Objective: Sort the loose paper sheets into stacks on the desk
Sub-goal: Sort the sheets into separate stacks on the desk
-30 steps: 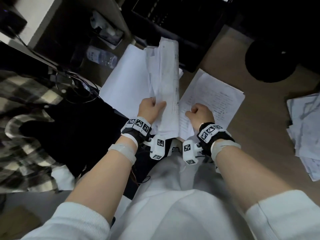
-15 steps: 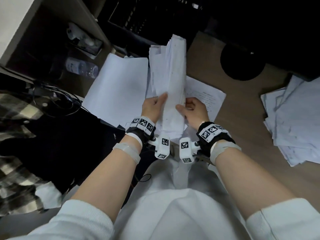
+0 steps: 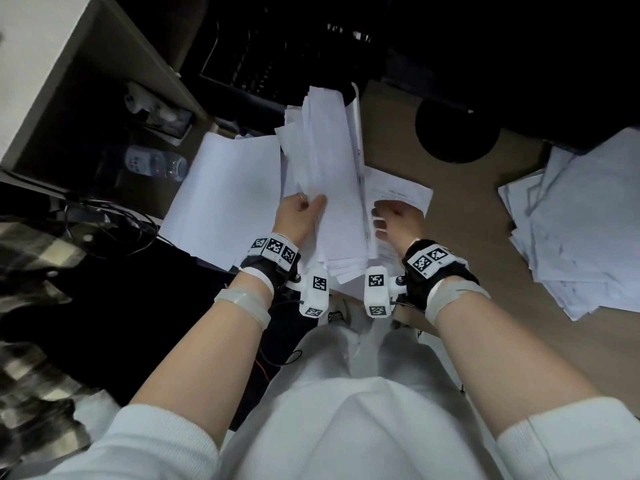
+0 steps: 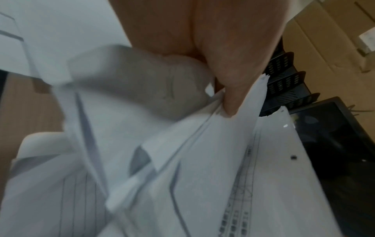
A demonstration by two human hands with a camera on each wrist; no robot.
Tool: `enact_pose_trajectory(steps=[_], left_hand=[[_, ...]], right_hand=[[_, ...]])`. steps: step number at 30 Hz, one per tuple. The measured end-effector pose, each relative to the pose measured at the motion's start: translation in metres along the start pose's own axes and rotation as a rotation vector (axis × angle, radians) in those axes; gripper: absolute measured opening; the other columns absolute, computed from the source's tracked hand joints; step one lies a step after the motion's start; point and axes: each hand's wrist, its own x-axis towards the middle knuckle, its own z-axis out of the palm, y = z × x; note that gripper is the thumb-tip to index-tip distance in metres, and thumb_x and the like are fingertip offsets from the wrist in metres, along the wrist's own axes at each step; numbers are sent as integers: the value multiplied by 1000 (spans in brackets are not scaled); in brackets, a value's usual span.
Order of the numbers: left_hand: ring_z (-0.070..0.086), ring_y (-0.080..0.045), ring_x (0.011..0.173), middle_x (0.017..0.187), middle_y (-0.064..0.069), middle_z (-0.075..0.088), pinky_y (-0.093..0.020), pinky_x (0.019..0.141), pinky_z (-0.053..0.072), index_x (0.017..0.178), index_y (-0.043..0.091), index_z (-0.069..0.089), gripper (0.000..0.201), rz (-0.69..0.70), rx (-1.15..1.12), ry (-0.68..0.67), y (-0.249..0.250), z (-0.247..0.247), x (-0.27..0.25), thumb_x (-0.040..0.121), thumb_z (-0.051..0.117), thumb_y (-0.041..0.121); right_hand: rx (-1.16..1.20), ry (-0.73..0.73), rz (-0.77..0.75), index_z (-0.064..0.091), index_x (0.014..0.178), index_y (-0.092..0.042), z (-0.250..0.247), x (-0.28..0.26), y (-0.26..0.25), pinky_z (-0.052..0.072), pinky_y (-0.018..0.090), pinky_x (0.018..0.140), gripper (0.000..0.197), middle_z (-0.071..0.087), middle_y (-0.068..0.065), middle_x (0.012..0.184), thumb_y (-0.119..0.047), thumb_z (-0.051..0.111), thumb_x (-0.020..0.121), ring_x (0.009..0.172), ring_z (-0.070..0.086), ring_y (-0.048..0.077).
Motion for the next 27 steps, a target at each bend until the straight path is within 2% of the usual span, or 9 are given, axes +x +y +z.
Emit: enact_pose_trajectory(steps=[2,4,6,8,14,17,20,24,27], left_hand=[[30,-15,52,60,-2,29,-27,50,27,70,14,43,36,-4,0,-22,1,1,-1,89,61,38],[30,-15,52,58,-1,27,-27,51,28,63,19,37,38,-34,-42,-38,-2,4,0,87,64,31],[39,-18,57,58,-4,36,-34,58,35,57,21,40,40,-58,0,-44,-9,8,4,80,69,37],[47,-21,63,62,-6,47,-37,64,41,58,19,48,35,-81,34,-73,-16,12,4,79,70,37],[40,-20,54,57,-4,43,-31,57,34,63,15,49,30,-36,152,-57,-14,10,-1,78,57,39],[35,-19,53,54,-3,37,-29,56,30,58,13,40,39,-20,191,-12,-17,2,4,87,62,27],[38,-21,56,56,-7,40,-32,57,32,56,13,40,40,3,243,66,-27,-8,5,85,61,33],[37,-21,55,55,-5,41,-30,52,29,53,16,38,46,-20,279,125,-40,-23,5,89,64,25],[38,-20,53,52,-1,40,-30,53,29,52,18,40,47,-22,287,97,-45,-21,1,89,68,26]], right_hand=[[-4,20,61,68,99,-13,-7,-2,-8,48,27,68,45,68,-2,92,-52,47,99,83,63,19],[-42,7,83,63,122,-7,-12,-3,-9,46,32,89,70,67,-1,115,-67,50,90,106,62,23],[-142,12,-13,61,128,-11,-16,-2,-1,42,30,94,59,65,-6,115,-56,61,89,113,60,20],[-281,92,-58,68,113,-11,-22,2,11,49,31,90,36,70,-1,105,-39,64,91,105,66,24],[-391,227,79,69,102,-9,-40,0,34,46,28,72,27,71,5,97,-31,59,91,89,66,28],[-412,234,186,66,115,-6,-36,4,52,47,29,75,31,70,8,110,-26,57,93,96,66,30],[-472,227,271,63,119,-4,-23,10,70,49,32,83,35,67,12,118,-26,54,93,103,65,33],[-578,111,311,52,137,-6,-7,16,86,50,36,95,51,57,15,137,-32,56,93,116,60,34],[-555,121,326,44,140,1,-1,16,87,45,30,80,59,55,16,135,-30,61,93,111,59,32]])
